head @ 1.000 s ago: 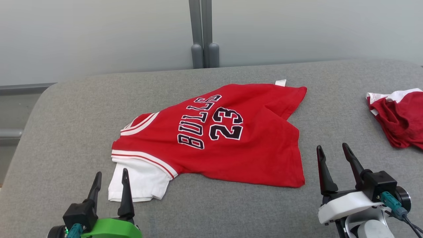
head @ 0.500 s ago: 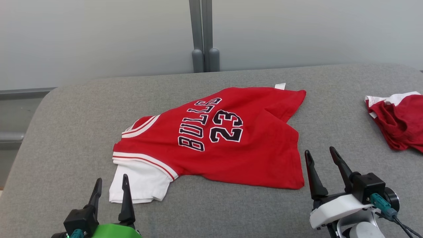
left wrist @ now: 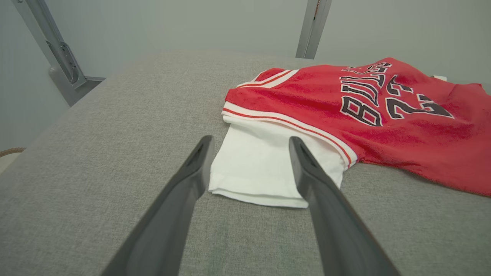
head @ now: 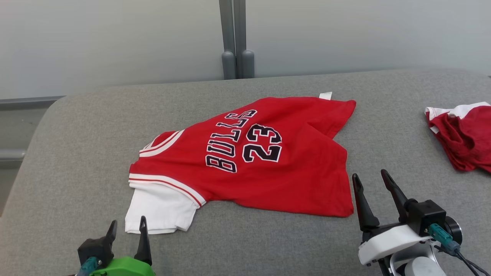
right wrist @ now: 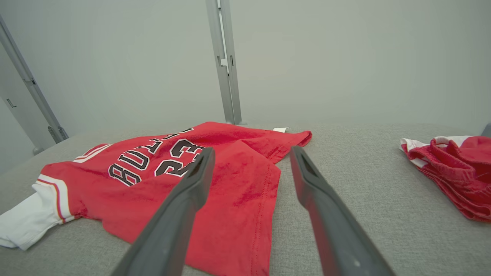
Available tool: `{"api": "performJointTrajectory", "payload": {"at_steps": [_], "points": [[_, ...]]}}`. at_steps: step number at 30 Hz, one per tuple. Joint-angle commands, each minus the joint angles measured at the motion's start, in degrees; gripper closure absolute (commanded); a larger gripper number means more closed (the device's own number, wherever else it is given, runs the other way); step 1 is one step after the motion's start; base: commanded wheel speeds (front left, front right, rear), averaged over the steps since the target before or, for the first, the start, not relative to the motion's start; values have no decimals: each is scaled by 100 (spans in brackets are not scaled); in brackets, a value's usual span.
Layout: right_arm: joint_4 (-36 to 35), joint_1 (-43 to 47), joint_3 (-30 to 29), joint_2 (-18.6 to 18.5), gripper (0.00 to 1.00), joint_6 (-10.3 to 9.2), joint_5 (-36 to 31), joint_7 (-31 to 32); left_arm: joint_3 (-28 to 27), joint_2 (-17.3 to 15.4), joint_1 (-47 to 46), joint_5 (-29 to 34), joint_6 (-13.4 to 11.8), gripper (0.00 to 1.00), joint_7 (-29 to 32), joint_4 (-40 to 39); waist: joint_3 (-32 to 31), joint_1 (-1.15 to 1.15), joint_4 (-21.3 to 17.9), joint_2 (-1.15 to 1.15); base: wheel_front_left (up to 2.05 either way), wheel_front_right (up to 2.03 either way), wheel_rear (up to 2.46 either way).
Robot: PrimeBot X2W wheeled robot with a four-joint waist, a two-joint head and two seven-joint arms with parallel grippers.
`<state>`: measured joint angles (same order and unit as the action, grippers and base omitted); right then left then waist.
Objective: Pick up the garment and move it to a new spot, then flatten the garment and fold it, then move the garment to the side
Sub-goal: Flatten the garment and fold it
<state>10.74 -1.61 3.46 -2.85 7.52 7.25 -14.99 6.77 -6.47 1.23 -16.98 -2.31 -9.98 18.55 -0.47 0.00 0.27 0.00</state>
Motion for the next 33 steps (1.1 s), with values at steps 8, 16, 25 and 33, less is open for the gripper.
{"api": "performJointTrajectory", "payload": {"at_steps": [8,16,25,33], "points": [[-10,-189,65,-10,0,-7,13,-26,-186,-239,-706,-272,-53,0,846,964,391,0,-179,0,0,0,0],[-31,-321,39,-10,0,-7,-26,-26,-268,-231,-1093,-420,-117,0,1021,1450,667,0,-319,0,0,0,0],[39,-318,10,-9,0,-7,-151,-26,-176,-211,-1253,-476,-24,100,1031,1680,746,0,-374,0,0,0,0],[550,-51,-63,-8,0,-7,-322,-23,-244,-150,-1100,-598,32,100,549,1262,702,0,-292,0,0,0,0]]}}
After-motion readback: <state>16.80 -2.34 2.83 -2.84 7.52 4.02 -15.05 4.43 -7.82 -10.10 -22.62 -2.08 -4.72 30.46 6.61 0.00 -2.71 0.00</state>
